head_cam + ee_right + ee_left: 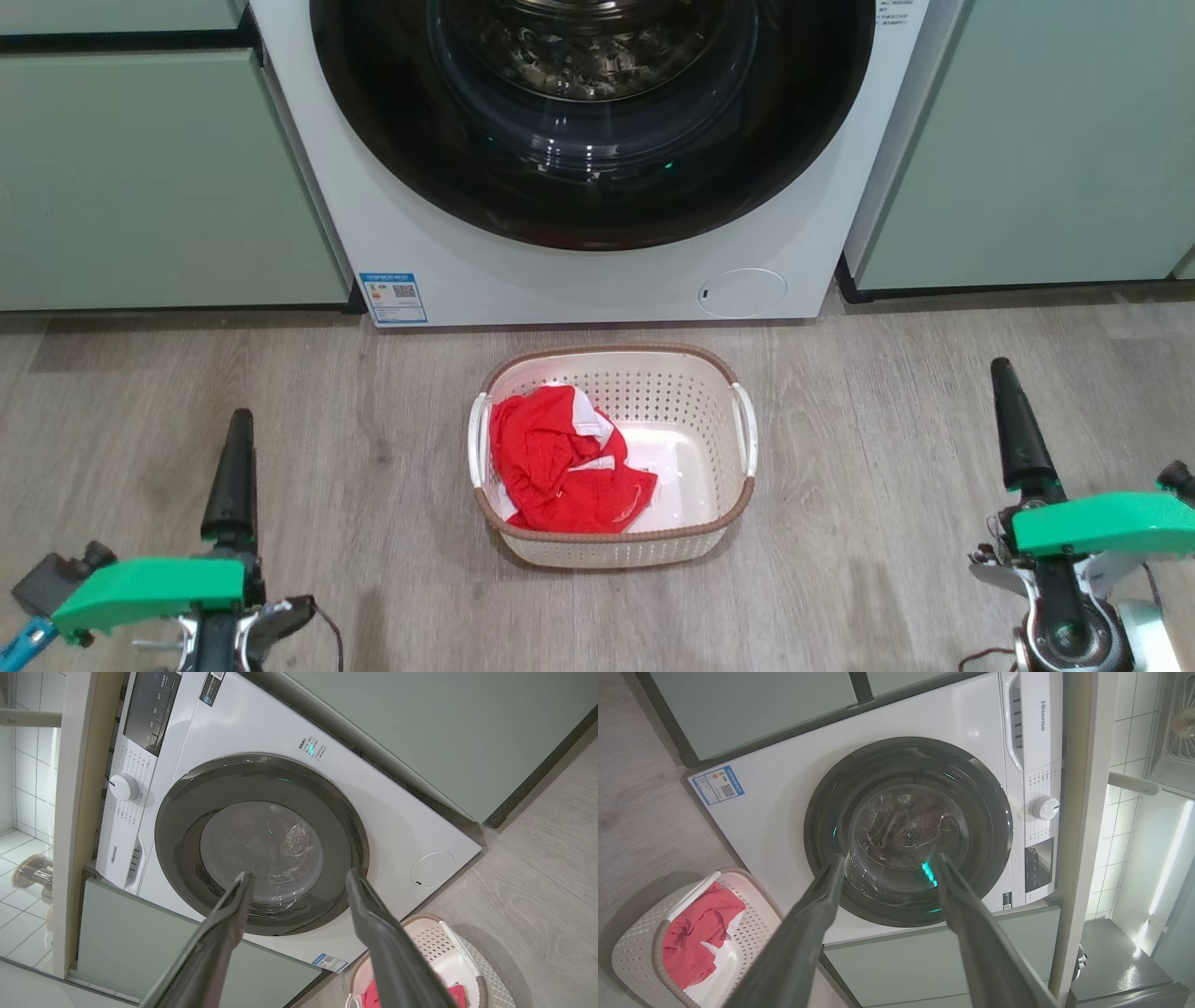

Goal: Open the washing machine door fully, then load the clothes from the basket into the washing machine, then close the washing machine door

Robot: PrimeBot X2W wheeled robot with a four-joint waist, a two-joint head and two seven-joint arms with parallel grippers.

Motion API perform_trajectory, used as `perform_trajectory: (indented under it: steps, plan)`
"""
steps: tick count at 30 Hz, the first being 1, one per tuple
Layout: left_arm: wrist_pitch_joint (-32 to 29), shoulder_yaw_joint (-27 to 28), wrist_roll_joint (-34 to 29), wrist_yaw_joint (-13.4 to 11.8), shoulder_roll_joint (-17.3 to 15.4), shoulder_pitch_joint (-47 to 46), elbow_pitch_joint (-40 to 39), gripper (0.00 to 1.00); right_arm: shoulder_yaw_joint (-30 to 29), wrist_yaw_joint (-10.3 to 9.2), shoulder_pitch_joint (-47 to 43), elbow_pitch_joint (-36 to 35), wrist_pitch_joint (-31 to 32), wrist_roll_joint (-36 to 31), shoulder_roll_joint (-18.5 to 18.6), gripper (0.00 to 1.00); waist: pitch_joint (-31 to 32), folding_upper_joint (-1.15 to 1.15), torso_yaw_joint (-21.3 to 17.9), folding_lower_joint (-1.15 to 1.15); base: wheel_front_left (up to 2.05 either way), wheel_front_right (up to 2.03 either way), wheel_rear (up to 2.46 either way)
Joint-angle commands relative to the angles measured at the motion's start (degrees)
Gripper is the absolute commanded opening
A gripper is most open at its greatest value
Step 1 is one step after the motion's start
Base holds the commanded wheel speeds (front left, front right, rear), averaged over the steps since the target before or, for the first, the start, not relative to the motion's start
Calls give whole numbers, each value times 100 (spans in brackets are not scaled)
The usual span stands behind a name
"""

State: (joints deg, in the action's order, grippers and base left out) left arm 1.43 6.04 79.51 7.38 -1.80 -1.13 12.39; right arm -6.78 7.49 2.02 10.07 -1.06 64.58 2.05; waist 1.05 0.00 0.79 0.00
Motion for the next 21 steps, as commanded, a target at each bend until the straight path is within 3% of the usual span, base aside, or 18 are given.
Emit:
perform_trajectory:
  steps: [1, 21]
  plan:
    - [66, 149, -159, 4, -54, -331, -284, 100, 88, 0, 335, -302, -92, -272, 50, 100, 2, 0, 2, 0, 0, 0, 0]
    - [402, 385, -1588, -112, -68, -493, -1132, 100, 439, 0, 465, -838, -430, -2469, 58, 100, 23, 0, 36, 0, 0, 0, 0]
